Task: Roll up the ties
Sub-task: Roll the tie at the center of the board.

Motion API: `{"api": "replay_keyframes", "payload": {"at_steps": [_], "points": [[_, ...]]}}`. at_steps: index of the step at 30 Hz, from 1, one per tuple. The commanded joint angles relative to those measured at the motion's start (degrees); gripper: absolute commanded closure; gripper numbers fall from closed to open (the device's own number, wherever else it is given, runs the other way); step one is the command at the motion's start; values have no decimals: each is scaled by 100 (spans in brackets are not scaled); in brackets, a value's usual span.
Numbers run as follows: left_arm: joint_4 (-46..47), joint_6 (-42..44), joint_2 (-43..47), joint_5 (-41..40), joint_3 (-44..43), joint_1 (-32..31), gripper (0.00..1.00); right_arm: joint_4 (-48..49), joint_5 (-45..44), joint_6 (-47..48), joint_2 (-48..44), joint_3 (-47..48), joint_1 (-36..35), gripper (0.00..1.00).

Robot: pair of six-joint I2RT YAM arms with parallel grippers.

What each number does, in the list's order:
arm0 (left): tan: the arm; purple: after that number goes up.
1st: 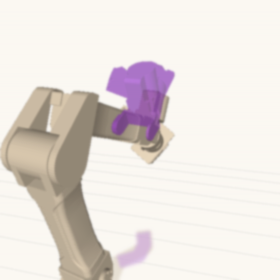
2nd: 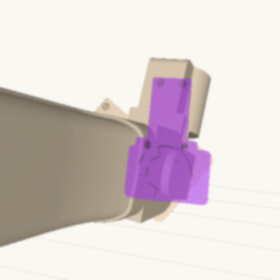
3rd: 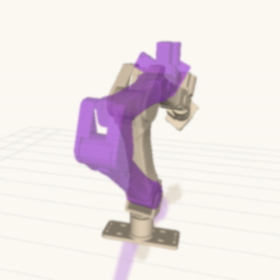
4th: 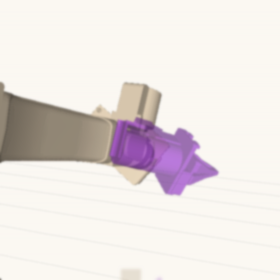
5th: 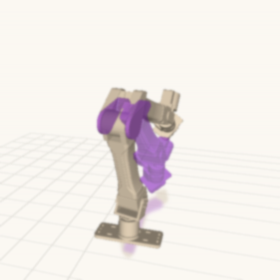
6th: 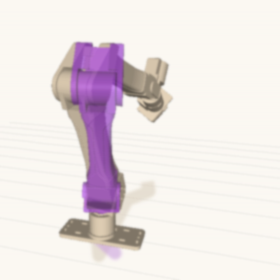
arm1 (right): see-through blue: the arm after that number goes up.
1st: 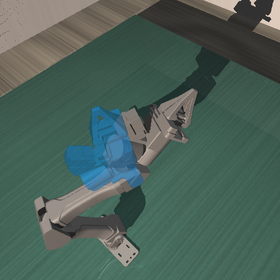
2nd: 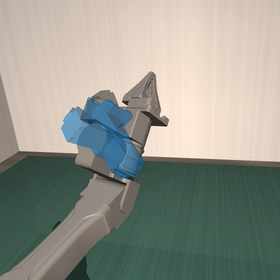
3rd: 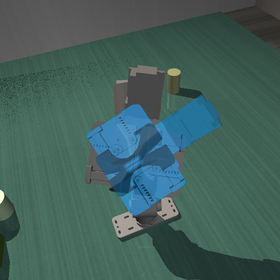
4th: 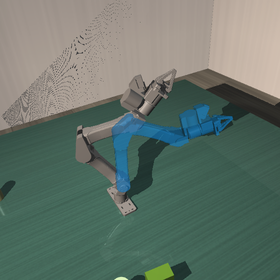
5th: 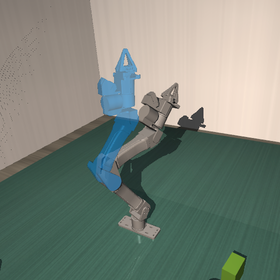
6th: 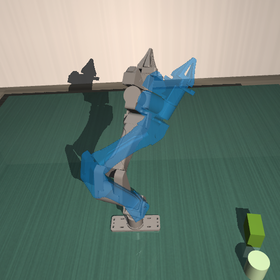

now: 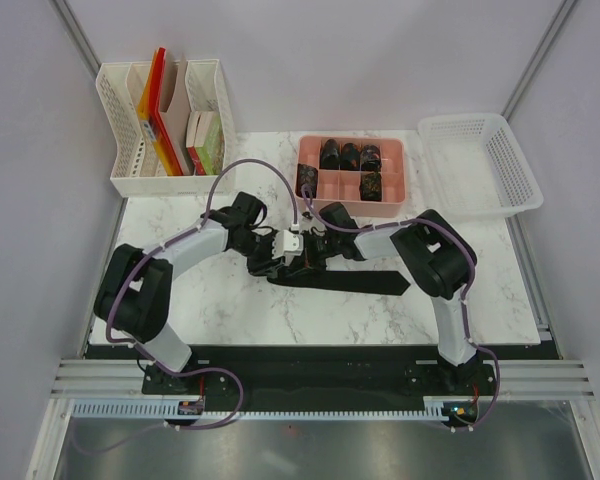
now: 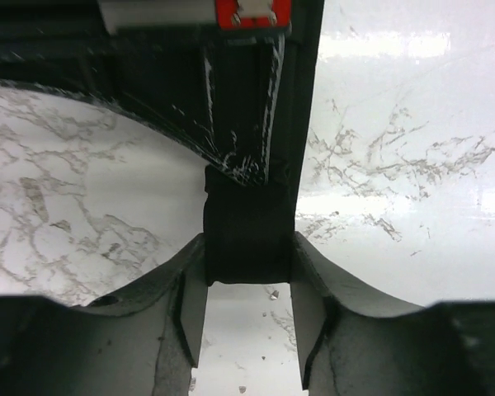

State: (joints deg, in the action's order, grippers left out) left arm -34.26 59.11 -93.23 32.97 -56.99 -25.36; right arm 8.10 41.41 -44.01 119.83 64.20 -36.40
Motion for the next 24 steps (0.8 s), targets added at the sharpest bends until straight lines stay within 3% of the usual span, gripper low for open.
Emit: {"api": "replay_keyframes", "payload": {"at_steps": [1, 10, 24], "points": [[-282, -251, 77, 385, -514, -117, 58, 209, -538, -107, 348, -268, -42, 100], [-99, -558, -300, 570, -585, -477, 60, 710, -406, -389, 330, -400, -86, 100], [34, -330, -811, -177, -128, -733, 56, 737, -168, -301, 76, -330, -69, 97]]}}
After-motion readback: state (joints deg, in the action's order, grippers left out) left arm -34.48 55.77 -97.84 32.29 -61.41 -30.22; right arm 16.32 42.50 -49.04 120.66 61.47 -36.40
